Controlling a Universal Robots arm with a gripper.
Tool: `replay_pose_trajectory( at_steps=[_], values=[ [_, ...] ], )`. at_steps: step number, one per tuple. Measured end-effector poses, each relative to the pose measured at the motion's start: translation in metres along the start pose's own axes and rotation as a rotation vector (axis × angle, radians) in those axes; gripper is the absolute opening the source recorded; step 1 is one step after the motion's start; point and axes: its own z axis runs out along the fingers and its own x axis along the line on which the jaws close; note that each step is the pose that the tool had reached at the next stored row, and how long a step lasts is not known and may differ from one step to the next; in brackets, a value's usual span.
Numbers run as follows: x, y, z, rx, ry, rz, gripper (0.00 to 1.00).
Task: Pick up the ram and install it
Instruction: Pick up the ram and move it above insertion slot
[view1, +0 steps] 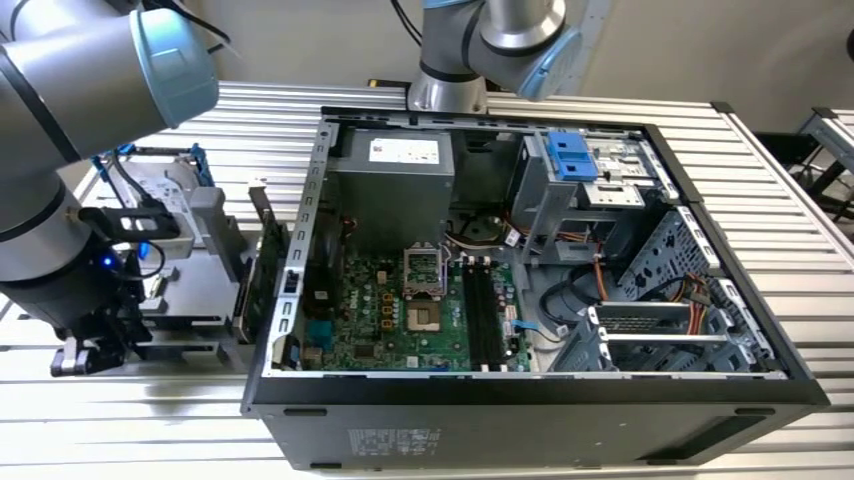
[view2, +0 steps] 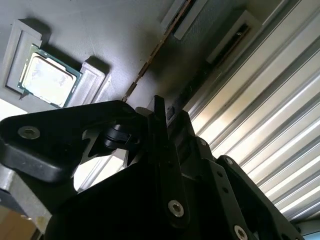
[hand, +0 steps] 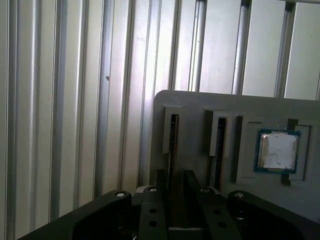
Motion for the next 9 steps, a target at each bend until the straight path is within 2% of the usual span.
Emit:
replay_pose_trajectory(
  at_steps=[7, 8, 9],
  values=[
    [-0.0001, 0.0, 0.0, 0.0013, 0.0001, 0.0, 1.0],
    [-0.0001, -0.0001, 0.0001, 0.0016, 0.0001, 0.0, 0.0],
    [-0.0001, -0.0001, 0.0001, 0.0018, 0.0002, 0.0, 0.0]
  ],
)
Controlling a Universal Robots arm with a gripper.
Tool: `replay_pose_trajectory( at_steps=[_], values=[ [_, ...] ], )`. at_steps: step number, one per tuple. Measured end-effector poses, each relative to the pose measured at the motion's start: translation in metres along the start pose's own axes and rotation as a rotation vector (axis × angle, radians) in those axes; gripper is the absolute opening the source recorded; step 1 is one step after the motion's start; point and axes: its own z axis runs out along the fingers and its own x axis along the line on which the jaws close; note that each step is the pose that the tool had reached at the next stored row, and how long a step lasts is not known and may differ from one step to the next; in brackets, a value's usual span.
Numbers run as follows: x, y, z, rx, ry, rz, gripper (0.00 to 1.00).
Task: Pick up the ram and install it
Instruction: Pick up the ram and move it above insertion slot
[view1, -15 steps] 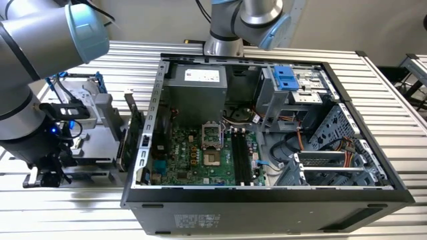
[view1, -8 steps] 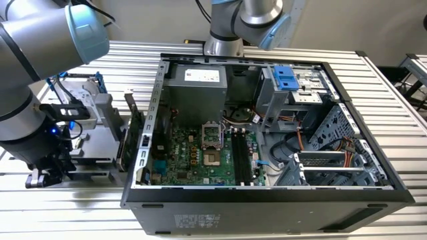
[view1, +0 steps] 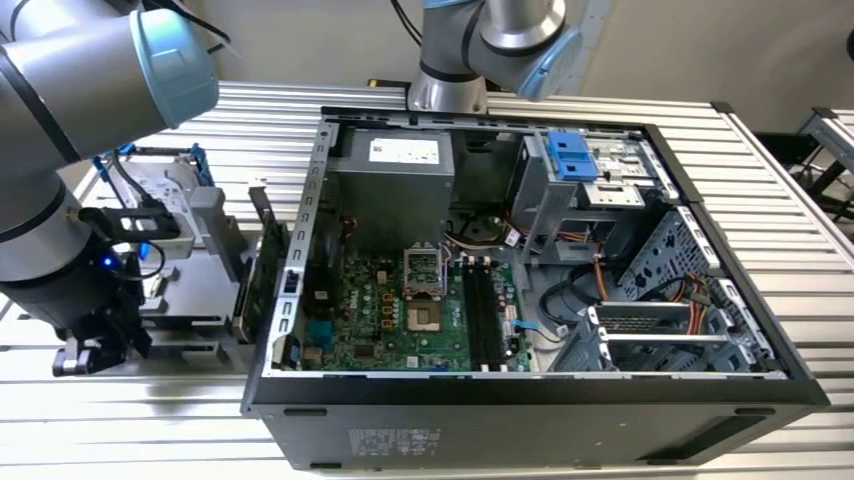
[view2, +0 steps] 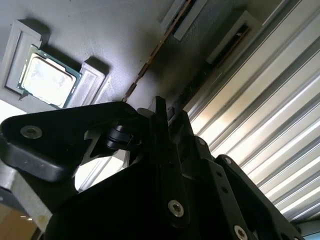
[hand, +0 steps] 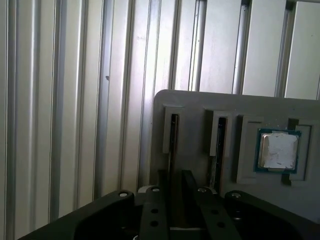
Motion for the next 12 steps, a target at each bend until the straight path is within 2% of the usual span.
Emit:
replay_pose_trajectory(
  at_steps=[12],
  values=[
    [-0.0001, 0.0, 0.0, 0.0024, 0.0002, 0.0, 0.0]
  ],
)
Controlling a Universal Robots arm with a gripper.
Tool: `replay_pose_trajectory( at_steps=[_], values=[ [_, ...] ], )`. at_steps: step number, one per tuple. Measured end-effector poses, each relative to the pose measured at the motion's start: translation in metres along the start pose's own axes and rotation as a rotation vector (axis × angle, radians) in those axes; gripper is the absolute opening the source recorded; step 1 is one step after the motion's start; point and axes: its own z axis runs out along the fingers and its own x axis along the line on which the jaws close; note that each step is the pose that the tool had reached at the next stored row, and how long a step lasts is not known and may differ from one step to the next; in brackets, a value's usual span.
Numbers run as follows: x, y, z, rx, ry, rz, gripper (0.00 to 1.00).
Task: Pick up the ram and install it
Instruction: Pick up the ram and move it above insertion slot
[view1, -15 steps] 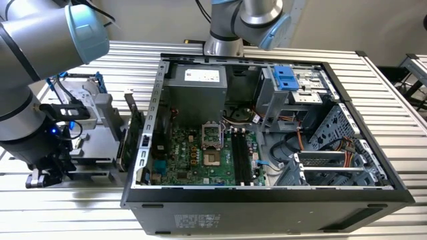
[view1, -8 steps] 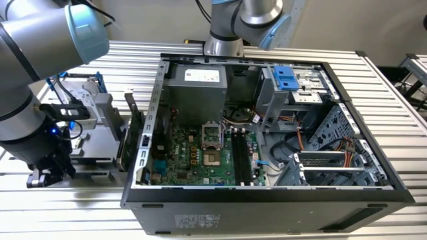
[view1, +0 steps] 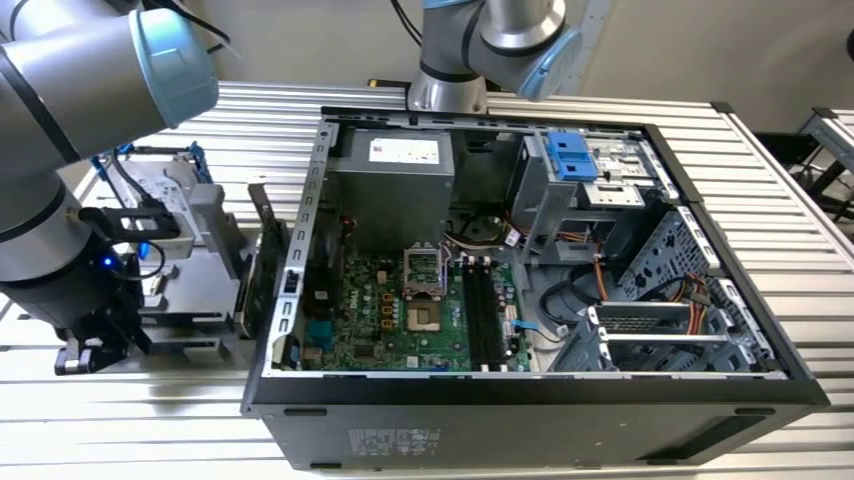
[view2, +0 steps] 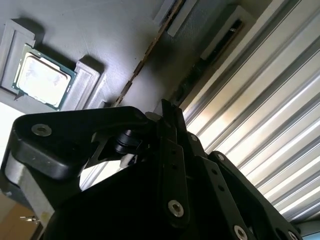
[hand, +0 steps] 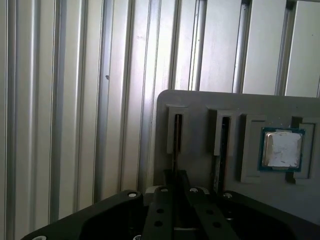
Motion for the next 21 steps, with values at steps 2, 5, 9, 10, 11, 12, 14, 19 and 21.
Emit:
replay_pose_trajectory(
  at_steps=[2, 5, 9, 10, 11, 12, 14, 19, 21],
  values=[
    [0.0, 0.0, 0.0, 0.0004, 0.0, 0.0, 0.0],
    [0.0, 0.0, 0.0, 0.001, 0.0, 0.0, 0.0],
    [-0.0001, 0.0, -0.0005, 0.0012, 0.0001, 0.0, 0.0],
    [0.0, 0.0, -0.0009, 0.0011, 0.0003, 0.0, 0.0],
    [0.0, 0.0, -0.0016, 0.0013, 0.0002, 0.0, 0.0],
    [-0.0001, 0.0001, -0.0025, 0.0012, 0.0002, 0.0, 0.0],
    [-0.0001, 0.0, -0.0048, 0.0013, 0.0001, 0.0, 0.0],
    [-0.0003, 0.0001, -0.0107, 0.0014, 0.0, 0.0, 0.0],
    [-0.0003, 0.0001, -0.0116, 0.0014, -0.0001, 0.0, 0.0]
  ],
)
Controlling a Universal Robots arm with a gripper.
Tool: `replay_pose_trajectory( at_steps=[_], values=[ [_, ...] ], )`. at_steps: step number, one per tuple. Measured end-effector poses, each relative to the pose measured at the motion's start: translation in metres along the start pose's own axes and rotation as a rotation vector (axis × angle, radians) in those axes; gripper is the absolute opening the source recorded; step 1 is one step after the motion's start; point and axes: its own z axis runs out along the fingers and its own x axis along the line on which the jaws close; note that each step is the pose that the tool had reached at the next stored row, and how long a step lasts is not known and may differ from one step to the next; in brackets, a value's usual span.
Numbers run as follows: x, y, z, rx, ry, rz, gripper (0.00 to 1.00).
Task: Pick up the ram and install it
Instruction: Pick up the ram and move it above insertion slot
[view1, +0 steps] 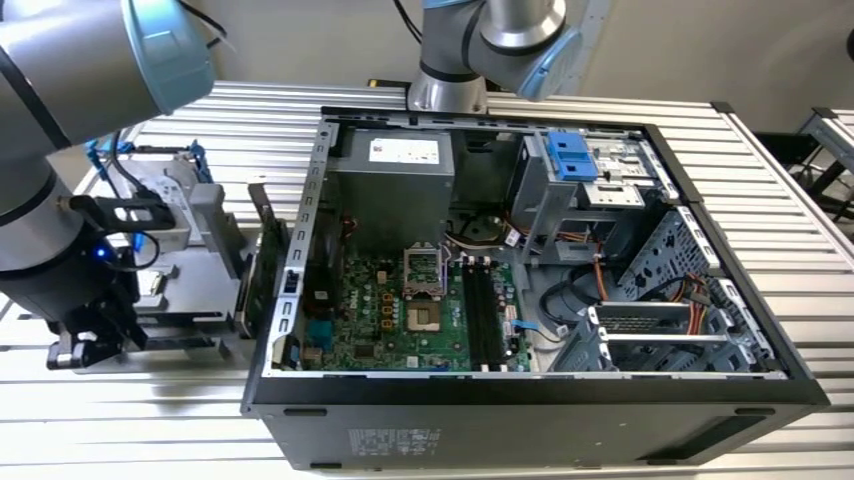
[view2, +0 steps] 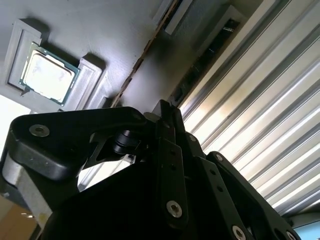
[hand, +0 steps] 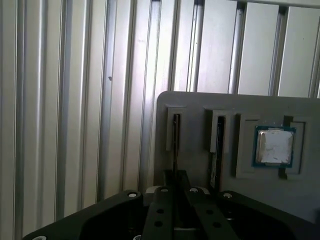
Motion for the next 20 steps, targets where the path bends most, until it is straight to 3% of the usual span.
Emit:
replay_pose_trajectory(
  at_steps=[20],
  values=[
    [-0.0004, 0.0002, -0.0212, -0.0001, -0.0011, 0.0, 0.0]
  ],
)
